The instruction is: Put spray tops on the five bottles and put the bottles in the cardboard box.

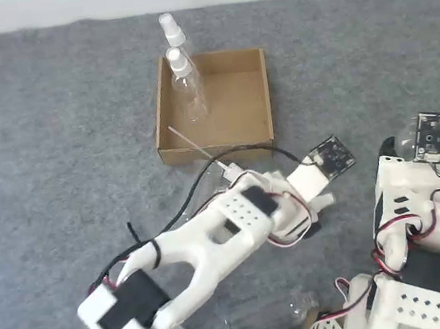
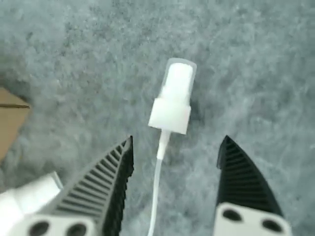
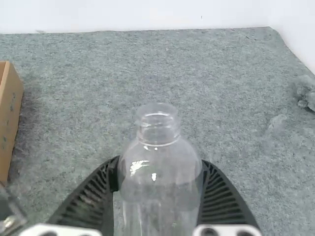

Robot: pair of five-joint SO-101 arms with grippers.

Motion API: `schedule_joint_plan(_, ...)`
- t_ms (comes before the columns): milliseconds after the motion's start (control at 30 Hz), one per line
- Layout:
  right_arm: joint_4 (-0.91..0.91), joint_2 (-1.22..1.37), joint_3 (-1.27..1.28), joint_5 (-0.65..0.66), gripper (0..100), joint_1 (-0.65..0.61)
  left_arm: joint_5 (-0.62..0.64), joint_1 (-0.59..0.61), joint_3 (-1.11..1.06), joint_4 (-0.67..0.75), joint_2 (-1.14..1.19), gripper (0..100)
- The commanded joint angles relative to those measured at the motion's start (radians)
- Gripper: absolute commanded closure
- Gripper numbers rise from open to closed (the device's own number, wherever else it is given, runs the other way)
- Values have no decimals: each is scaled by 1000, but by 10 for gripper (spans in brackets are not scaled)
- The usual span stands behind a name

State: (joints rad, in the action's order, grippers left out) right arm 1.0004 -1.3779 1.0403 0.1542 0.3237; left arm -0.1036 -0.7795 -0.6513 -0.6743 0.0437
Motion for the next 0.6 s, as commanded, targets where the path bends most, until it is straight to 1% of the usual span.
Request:
schedule_joint_plan(0,-35,-19,-38,18,929,5,14,0,130,-51,32,743)
schedule_joint_plan(133,-30,-19,-38,17,929,5,9,-6,156,-51,44,743)
schedule_joint_plan(233,-28,-19,-38,15,929,5,9,-20,203,-61,98,743)
schedule_joint_plan(300,-28,-19,-37,15,929,4,8,-23,255,-124,137,754)
schedule_joint_plan(467,-25,-19,-34,20,929,-35,-54,-28,400,-258,249,851)
schedule_joint_plan(567,-25,-19,-32,20,929,-33,-55,-28,460,-311,298,905)
